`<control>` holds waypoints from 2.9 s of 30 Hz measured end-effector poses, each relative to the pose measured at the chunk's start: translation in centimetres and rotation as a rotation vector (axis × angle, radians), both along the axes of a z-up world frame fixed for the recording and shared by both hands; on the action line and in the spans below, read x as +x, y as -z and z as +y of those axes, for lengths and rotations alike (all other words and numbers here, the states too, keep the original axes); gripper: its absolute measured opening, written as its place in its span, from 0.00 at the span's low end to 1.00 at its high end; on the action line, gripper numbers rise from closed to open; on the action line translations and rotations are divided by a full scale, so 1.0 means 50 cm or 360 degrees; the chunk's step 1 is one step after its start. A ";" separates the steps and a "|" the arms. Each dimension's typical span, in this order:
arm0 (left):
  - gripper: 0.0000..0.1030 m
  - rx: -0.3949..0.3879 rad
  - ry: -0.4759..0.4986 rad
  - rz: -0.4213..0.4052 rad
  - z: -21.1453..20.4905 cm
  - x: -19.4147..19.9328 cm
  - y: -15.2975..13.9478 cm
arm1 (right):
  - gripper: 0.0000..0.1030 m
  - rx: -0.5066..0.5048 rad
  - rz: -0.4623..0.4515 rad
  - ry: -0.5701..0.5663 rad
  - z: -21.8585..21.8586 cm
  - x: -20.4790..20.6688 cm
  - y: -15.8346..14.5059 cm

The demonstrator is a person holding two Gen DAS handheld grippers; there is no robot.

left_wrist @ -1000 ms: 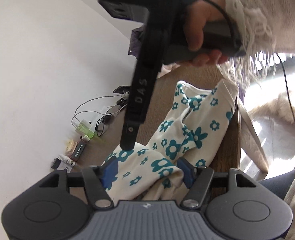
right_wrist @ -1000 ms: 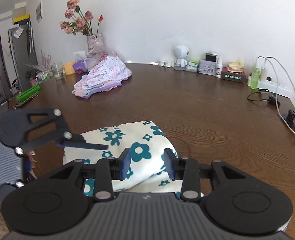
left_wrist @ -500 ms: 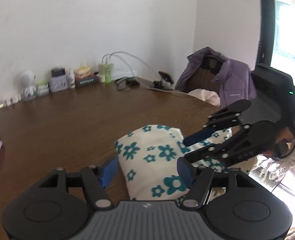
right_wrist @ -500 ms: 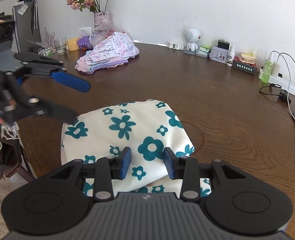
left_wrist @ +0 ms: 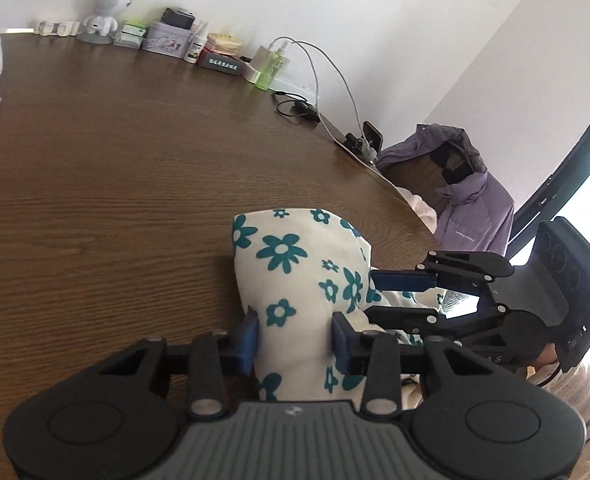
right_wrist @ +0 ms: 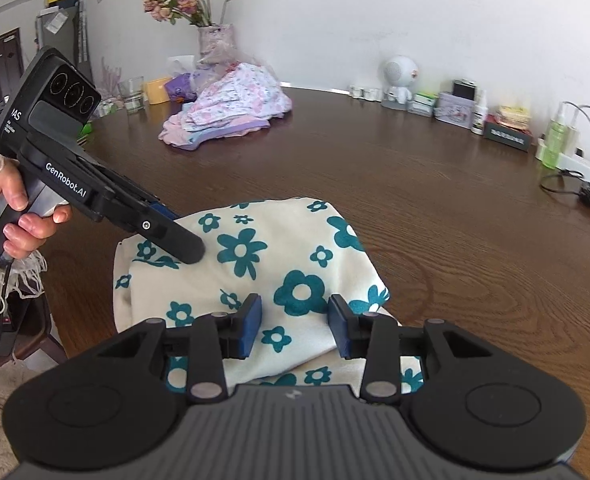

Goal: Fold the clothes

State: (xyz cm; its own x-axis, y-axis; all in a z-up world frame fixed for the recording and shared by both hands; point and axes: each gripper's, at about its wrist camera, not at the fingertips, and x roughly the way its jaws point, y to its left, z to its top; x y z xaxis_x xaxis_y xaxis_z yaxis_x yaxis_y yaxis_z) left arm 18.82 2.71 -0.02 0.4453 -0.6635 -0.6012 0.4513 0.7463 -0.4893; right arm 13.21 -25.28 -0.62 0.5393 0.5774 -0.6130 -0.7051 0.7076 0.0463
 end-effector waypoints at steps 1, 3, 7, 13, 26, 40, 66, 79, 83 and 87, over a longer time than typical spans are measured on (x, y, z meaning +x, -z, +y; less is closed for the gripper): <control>0.35 0.0017 -0.0026 -0.0006 0.014 -0.006 -0.004 | 0.36 0.0004 -0.0005 -0.0022 0.013 0.003 0.001; 0.35 0.0066 -0.0089 -0.0028 0.044 -0.017 -0.012 | 0.36 0.0012 -0.0017 -0.0074 0.045 0.011 0.003; 0.35 0.0138 -0.0184 -0.0054 0.094 -0.033 -0.019 | 0.37 0.0011 -0.0052 -0.0162 0.109 0.025 0.003; 0.40 0.0189 -0.0176 -0.0110 0.110 -0.041 -0.031 | 0.38 0.0055 -0.0017 -0.0236 0.134 0.030 -0.033; 0.49 0.0179 -0.0174 -0.0117 0.100 -0.037 -0.018 | 0.59 -0.0196 -0.0067 -0.0431 0.164 -0.019 -0.025; 0.55 0.0166 -0.0165 -0.0101 0.108 -0.037 -0.013 | 0.95 -0.0251 -0.0026 -0.0561 0.194 0.046 -0.011; 0.69 -0.0407 -0.0299 0.0197 0.155 -0.041 0.054 | 0.39 -0.0051 0.0057 -0.0434 0.117 0.047 -0.020; 0.26 -0.0139 -0.0472 -0.0221 0.121 -0.063 -0.021 | 0.35 0.0079 0.0051 -0.0322 0.123 0.044 -0.013; 0.26 0.0207 -0.0462 -0.0483 0.086 -0.082 -0.066 | 0.34 0.0091 0.0014 -0.0296 0.119 0.028 -0.032; 0.26 0.0516 -0.0400 -0.0700 0.031 -0.095 -0.089 | 0.34 0.0083 0.0016 -0.0165 0.082 0.011 -0.032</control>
